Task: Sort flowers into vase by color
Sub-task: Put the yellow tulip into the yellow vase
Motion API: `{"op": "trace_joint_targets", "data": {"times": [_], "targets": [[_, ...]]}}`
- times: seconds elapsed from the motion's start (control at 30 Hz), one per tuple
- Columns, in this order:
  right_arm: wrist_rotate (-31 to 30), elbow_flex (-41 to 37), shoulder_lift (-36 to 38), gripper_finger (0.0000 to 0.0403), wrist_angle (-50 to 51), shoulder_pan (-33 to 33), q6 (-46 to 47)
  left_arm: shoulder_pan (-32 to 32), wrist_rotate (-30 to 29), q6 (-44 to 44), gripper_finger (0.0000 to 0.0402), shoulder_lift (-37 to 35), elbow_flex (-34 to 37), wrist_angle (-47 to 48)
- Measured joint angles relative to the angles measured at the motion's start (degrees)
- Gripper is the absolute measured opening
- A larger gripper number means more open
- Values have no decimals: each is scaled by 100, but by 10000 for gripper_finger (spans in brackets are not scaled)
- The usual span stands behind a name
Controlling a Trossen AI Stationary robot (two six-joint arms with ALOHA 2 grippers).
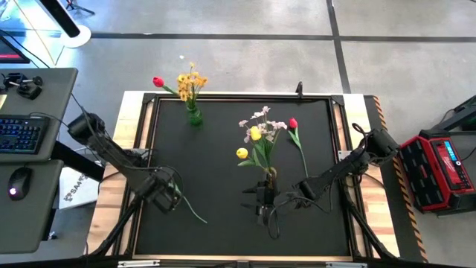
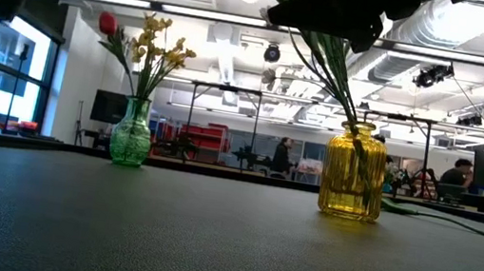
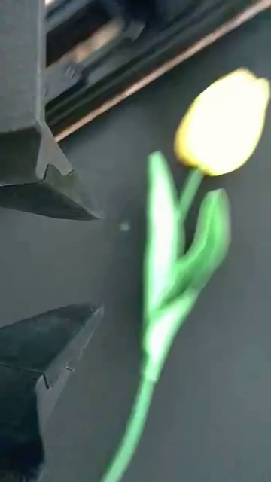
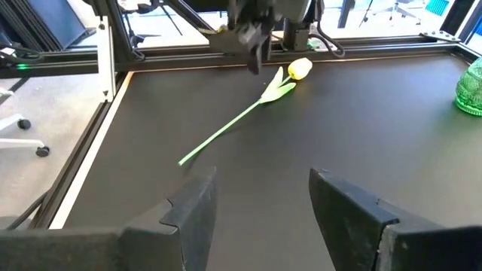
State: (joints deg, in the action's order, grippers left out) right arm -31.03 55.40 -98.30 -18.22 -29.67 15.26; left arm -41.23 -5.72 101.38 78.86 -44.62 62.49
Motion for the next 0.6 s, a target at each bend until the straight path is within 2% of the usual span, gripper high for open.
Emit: {"op": "trace_joint_targets", "data": {"times": [0.07,0.13,0.27,0.37,0.43,0.5,0.57,0.6], "targets": [[0,0,0,199,0,0,28,-6,124,2,177,-58,310,-364],[0,0,0,199,0,0,23,-9,0,15,174,-121,610,-809],[-2,0,0,199,0,0,36,27,-520,-227,167,-144,1075,-1898],[-2,0,0,199,-7,0,36,144,-871,-849,162,-181,1324,-2551],[-2,0,0,199,-45,4,36,265,-1355,-1368,161,-157,1364,-3019],[-3,0,0,199,-96,17,29,429,-2132,-1978,160,-127,1377,-3423],[-1,0,0,199,-93,35,33,549,-2919,-2783,160,-149,1377,-4017],[-2,0,0,199,-91,47,33,597,-3131,-3256,160,-143,1371,-4387]]}}
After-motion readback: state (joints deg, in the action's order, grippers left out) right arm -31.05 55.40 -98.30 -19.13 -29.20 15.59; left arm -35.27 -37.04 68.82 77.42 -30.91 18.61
